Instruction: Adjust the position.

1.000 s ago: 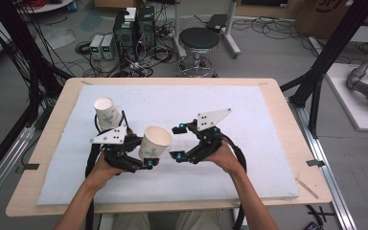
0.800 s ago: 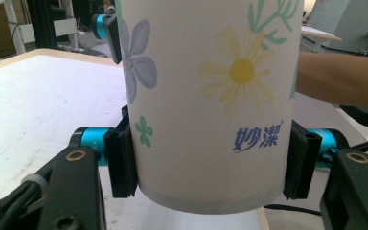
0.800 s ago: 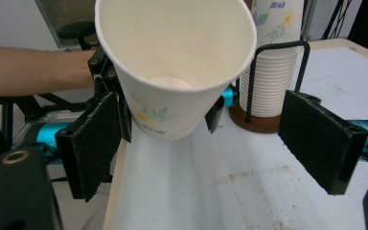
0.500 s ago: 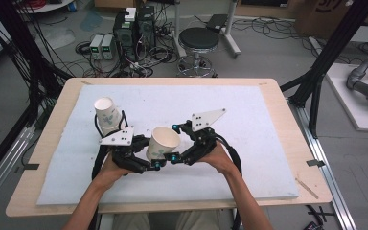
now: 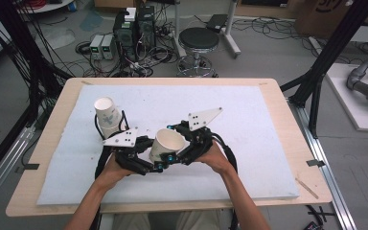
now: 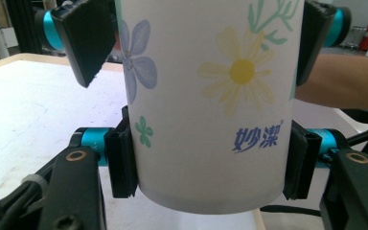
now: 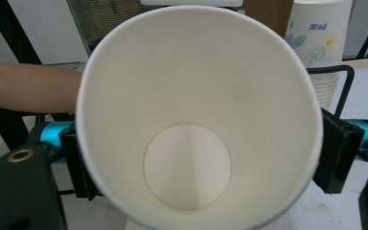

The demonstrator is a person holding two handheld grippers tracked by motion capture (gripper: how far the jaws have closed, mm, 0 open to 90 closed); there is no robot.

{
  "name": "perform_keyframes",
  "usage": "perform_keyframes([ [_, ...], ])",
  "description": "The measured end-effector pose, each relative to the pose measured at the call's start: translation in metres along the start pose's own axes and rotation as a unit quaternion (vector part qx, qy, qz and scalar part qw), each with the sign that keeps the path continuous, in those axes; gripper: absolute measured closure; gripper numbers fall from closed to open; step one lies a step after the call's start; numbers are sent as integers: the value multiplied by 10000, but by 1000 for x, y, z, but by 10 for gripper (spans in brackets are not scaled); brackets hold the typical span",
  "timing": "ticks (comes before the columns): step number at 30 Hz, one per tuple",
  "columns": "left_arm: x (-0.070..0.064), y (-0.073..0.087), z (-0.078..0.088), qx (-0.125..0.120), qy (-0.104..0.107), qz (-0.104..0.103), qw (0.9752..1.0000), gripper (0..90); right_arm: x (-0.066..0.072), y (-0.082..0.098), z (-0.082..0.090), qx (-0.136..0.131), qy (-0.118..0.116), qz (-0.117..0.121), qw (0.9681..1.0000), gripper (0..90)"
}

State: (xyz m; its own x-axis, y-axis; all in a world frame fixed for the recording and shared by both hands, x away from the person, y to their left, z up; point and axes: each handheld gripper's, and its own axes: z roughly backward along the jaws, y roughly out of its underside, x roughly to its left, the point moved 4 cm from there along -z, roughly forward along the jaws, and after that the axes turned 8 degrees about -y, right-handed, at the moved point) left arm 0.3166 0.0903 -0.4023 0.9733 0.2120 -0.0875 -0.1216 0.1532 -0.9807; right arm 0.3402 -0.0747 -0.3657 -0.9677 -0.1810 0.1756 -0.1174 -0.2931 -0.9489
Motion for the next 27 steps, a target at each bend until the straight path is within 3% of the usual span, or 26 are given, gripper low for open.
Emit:
perform_keyframes([
  [6, 1, 0, 1, -35, 14, 22, 10000, 370, 1, -2, -1, -129, -201, 128, 9996, 301],
  [18, 0, 0, 2, -22, 56, 43, 10000, 363, 2, -2, -1, -110, -217, 151, 9996, 332],
  [19, 0, 0, 2, -14, 93, 86, 9999, 348, 2, -2, -1, -115, -223, 145, 9996, 329],
  [20, 0, 0, 1, 14, 3, 152, 9999, 285, 2, -2, -1, -133, -227, 144, 9995, 329],
  [21, 1, 0, 0, 80, -121, 203, 9997, 170, 2, -2, -1, -140, -211, 159, 9996, 329],
  [23, 4, 3, -1, 215, -190, 296, 9992, 32, 2, -2, 0, -171, -189, 147, 9996, 329],
  [27, 4, 3, 1, 216, -229, 257, 9992, 17, 2, -3, 2, -155, -156, 151, 9996, 328],
])
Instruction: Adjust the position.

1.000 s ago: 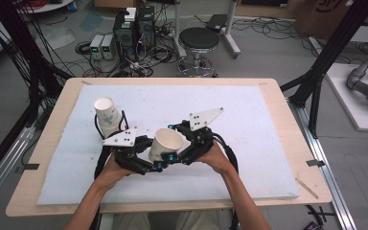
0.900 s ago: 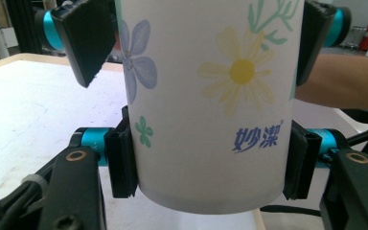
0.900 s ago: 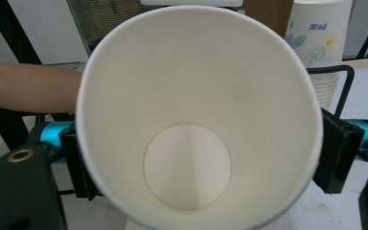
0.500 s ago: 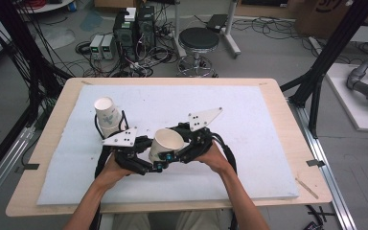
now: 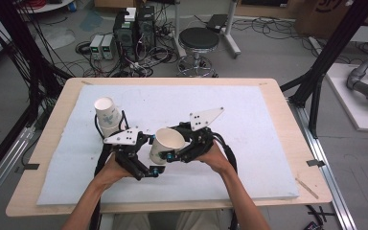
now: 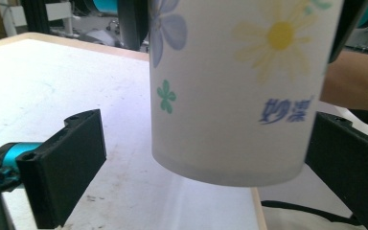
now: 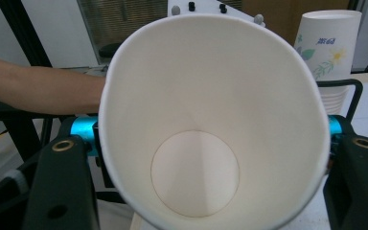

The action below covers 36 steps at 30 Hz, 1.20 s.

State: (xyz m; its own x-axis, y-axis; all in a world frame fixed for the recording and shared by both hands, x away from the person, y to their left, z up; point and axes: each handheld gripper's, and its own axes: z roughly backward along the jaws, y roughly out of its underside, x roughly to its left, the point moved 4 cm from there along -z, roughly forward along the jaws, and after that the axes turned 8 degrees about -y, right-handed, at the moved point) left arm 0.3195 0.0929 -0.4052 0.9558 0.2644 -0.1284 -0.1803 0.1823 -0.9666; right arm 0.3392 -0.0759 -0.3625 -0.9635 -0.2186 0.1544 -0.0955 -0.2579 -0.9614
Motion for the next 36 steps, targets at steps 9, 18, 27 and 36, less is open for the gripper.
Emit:
perform_keyframes([
  [9, 2, 1, 10, 140, -477, -148, 9987, 17, 0, -1, 5, 2, 187, 10, 9998, 326],
  [18, 6, 12, 31, 157, -1086, -248, 9937, 17, -1, -1, 11, 4, 442, -22, 9990, 325],
  [27, 12, 31, 61, 23, -1665, -185, 9859, 17, -2, -1, 17, 5, 730, -69, 9973, 323],
  [36, 16, 49, 90, -129, -2069, -129, 9782, 18, -5, 0, 24, 31, 1173, -136, 9930, 322],
])
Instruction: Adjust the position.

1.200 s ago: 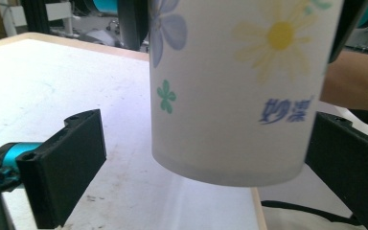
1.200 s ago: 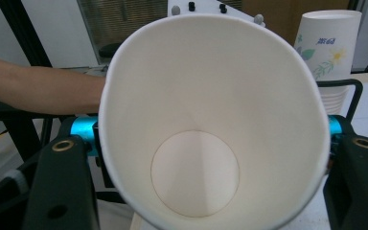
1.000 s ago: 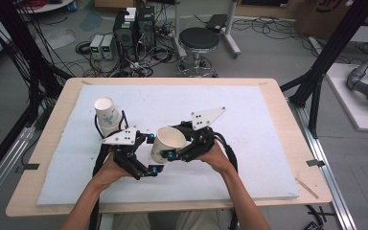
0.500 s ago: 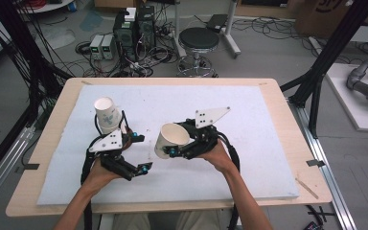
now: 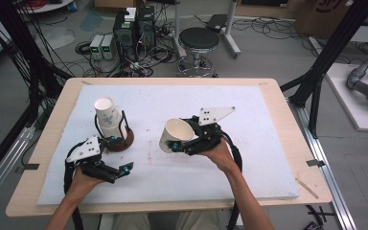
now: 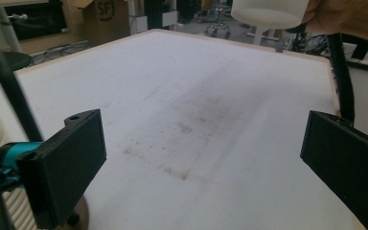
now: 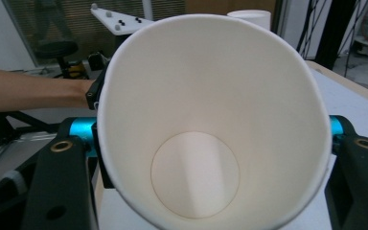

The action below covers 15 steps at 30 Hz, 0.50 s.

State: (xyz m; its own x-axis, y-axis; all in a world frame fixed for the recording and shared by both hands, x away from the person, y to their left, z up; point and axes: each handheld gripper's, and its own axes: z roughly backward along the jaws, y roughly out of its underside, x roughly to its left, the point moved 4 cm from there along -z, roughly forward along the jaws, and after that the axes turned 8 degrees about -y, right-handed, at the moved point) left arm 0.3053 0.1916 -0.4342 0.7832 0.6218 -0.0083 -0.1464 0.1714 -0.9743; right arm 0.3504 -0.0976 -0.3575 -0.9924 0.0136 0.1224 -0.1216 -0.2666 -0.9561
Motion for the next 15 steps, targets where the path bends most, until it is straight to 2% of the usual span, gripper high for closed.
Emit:
perform_keyframes([
  [8, 12, 17, 17, 8, -296, 138, 9995, 18, -4, 3, 4, 146, 387, 3, 9991, 322],
  [15, 21, 28, 23, 16, -543, 255, 9982, 18, -7, 6, 6, 267, 595, -35, 9979, 322],
])
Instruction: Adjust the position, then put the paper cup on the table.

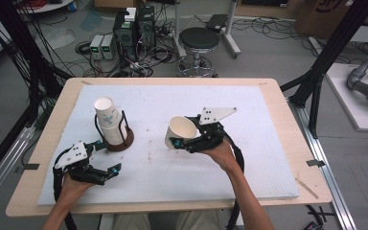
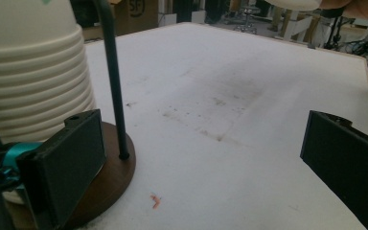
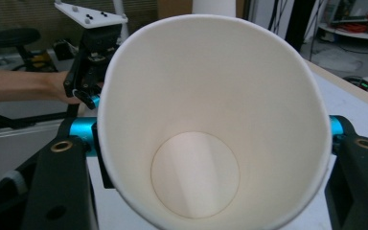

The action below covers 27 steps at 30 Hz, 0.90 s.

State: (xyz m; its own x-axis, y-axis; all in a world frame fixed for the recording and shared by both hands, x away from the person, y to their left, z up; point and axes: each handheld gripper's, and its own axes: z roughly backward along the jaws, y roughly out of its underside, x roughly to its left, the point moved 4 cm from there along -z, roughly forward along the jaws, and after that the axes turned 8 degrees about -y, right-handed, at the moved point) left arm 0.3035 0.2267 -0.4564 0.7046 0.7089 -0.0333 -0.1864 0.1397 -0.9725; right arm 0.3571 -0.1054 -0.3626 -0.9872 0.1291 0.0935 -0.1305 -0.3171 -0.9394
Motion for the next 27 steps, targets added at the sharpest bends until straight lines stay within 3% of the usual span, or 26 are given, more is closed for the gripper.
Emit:
perform_keyframes([
  [8, 7, 9, 3, 58, -138, 78, 9999, 18, -1, 2, 3, 101, 263, 10, 9996, 323],
  [27, 8, 9, 2, 107, -185, 144, 9997, 18, -6, 5, 12, 66, 435, -108, 9990, 325],
])
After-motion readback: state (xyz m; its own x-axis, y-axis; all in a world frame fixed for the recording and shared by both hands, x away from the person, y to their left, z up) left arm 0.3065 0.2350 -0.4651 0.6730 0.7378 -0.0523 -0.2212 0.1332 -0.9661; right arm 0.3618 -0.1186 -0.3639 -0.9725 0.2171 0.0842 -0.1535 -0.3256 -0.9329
